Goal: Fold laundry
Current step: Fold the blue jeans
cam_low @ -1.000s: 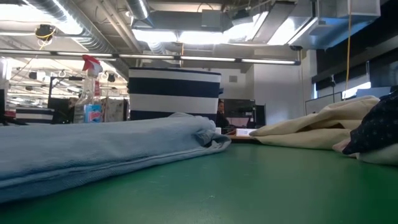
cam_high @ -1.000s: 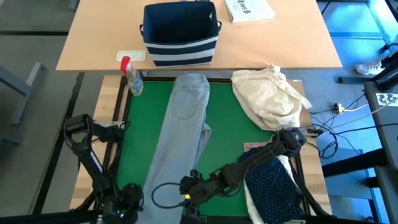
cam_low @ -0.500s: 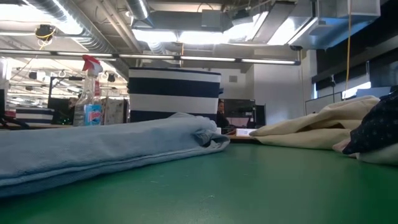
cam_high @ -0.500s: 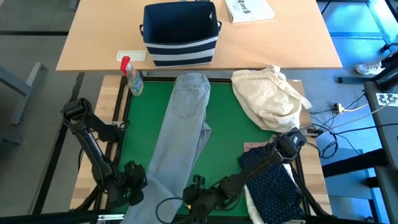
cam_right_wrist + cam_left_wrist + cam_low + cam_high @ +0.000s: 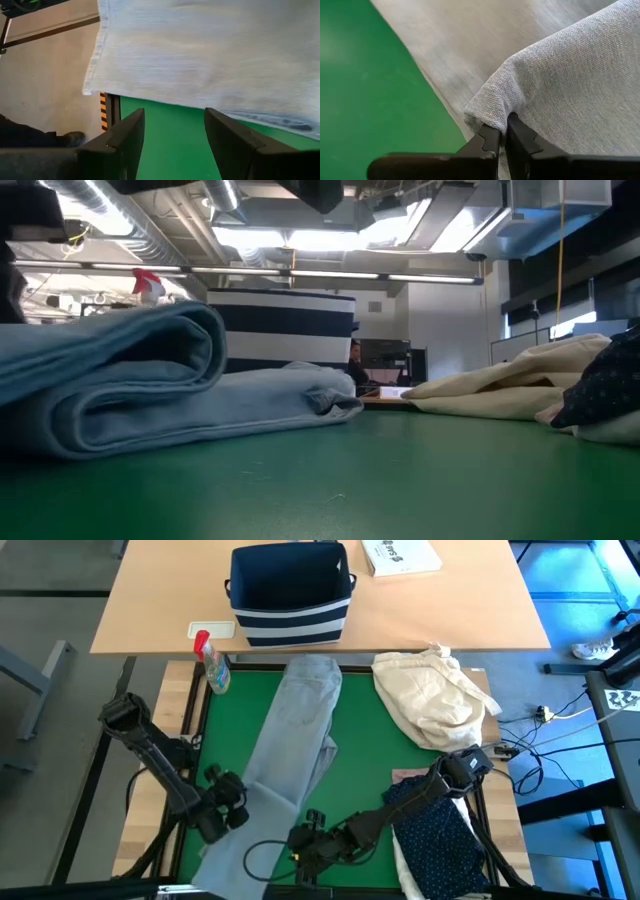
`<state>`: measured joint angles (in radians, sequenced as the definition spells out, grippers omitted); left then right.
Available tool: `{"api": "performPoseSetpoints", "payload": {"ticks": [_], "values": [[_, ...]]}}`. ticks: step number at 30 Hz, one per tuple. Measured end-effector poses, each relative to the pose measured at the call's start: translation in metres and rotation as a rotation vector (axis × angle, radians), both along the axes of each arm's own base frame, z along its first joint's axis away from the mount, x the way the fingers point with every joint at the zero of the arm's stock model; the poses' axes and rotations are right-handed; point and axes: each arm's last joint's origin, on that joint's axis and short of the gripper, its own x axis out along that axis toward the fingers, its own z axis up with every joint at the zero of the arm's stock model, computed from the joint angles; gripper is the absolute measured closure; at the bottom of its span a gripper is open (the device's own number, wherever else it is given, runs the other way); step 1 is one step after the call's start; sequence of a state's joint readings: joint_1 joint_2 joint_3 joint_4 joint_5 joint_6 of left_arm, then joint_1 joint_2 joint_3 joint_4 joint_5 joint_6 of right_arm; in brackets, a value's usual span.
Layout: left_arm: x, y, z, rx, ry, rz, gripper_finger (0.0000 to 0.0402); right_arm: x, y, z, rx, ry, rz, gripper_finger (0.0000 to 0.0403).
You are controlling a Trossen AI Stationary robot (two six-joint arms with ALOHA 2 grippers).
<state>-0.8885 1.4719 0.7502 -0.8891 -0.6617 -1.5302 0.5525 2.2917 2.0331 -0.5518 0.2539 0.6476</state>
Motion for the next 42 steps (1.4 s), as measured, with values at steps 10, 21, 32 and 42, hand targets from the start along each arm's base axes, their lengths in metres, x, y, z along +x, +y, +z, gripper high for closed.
{"api": "performPoseSetpoints", "payload": {"ticks": [10, 21, 32, 42], "values": [[0.014, 0.023, -0.003, 0.048, 0.173, -0.042, 0.0323, 0.002, -0.002, 0.0, 0.003, -0.003, -0.006, 0.0197], [0.01, -0.023, 0.084, -0.139, 0.046, -0.444, 0.0269, 0.002, -0.002, 0.0, 0.003, -0.003, -0.006, 0.0197], [-0.022, -0.054, 0.119, -0.066, -0.042, -0.781, 0.0267, 0.006, -0.003, 0.004, 0.046, -0.047, -0.035, 0.0197], [-0.016, -0.068, 0.121, -0.225, -0.059, -0.86, 0.0258, 0.022, 0.02, 0.001, 0.182, -0.265, 0.071, 0.0197]]}}
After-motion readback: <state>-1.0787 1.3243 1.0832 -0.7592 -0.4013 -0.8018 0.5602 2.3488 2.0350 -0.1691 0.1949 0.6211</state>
